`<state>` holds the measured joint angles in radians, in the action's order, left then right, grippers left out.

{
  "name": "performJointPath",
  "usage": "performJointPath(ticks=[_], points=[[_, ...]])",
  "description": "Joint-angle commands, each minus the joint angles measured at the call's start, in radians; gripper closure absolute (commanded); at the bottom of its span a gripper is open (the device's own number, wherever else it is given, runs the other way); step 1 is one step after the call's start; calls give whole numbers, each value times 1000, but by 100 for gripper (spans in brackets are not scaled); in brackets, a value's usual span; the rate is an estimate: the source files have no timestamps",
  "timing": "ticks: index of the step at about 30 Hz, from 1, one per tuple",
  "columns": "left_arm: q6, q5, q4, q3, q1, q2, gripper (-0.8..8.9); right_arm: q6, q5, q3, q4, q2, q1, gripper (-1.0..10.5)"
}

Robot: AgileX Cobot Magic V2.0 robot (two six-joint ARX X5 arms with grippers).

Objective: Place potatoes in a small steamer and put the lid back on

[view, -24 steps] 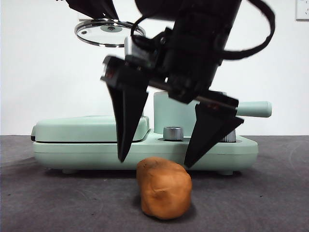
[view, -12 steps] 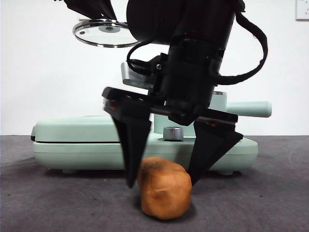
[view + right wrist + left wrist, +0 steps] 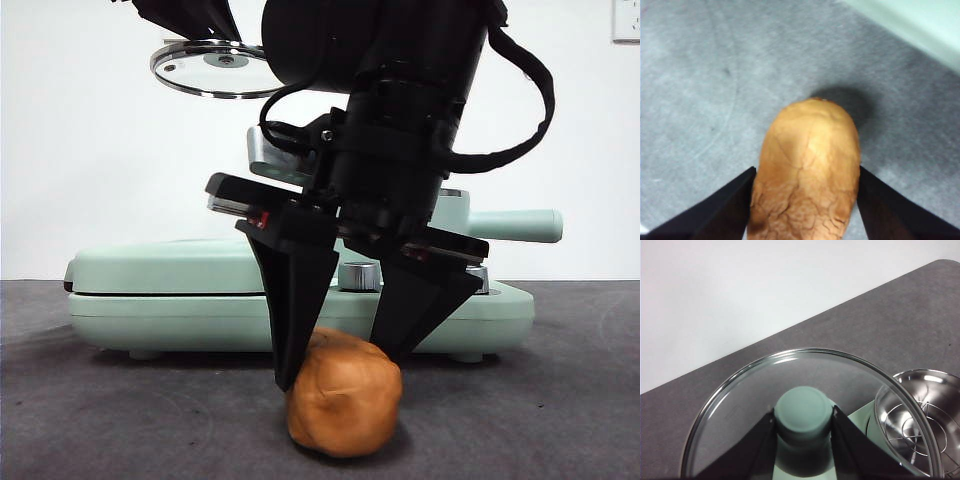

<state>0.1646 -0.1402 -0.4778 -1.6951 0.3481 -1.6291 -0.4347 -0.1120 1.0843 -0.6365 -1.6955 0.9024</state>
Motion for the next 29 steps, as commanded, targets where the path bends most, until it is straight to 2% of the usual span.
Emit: performJointPath(ticks=[1,5,10,15,19,22,24,29], points=[[3,-6,25,-32,3,8,797,8,2,19,2,-19,11,671],[3,-6,23,-32,3,8,797,8,8,19,0,-27,11,685],[3,-6,21,-32,3,8,797,8,7,19,-5,-29,16,829],[3,-6,20,-31,3,7,797,8,4,54,-21,-23,2,838],[3,-6,19,-31,-1,7,797,13,-11,189,-161,-21,-32,838],[3,-6,18,-31,-2,7,797,89,-79,324,-281,-21,-63,837],[3,-6,13,-31,-4,7,797,109,-98,413,-351,-22,-88,837],[3,-6,2,-31,-8,7,797,164,-67,632,-421,-24,-177,837]])
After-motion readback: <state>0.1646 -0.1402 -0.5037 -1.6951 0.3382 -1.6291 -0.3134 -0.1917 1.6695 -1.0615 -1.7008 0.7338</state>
